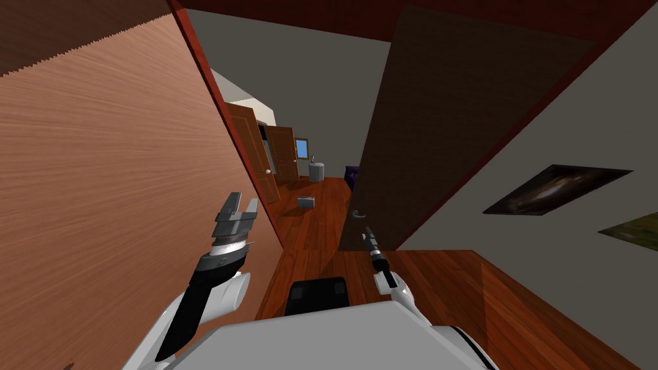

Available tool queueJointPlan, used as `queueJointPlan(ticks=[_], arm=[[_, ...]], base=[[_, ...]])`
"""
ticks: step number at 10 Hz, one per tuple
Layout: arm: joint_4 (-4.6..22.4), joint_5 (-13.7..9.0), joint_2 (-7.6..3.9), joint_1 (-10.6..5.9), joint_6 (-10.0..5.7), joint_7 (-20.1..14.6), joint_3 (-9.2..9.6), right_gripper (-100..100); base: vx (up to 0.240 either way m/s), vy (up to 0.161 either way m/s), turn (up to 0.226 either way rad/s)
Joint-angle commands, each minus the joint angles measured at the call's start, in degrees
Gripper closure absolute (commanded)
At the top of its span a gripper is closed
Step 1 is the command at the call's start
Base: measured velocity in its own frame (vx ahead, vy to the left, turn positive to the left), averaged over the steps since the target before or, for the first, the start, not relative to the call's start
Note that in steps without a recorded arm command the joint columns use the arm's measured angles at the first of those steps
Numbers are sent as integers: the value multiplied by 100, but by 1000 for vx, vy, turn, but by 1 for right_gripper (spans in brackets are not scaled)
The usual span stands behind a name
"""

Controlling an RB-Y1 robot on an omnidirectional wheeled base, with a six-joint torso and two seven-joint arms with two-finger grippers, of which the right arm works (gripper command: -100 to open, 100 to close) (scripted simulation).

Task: Pull the door open

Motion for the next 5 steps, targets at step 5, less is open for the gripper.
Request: queueJointPlan(ticks=[5], arm=[[321, -161, -268, 131, -290, -168, -228, -100]], base=[[196, 12, 127]])
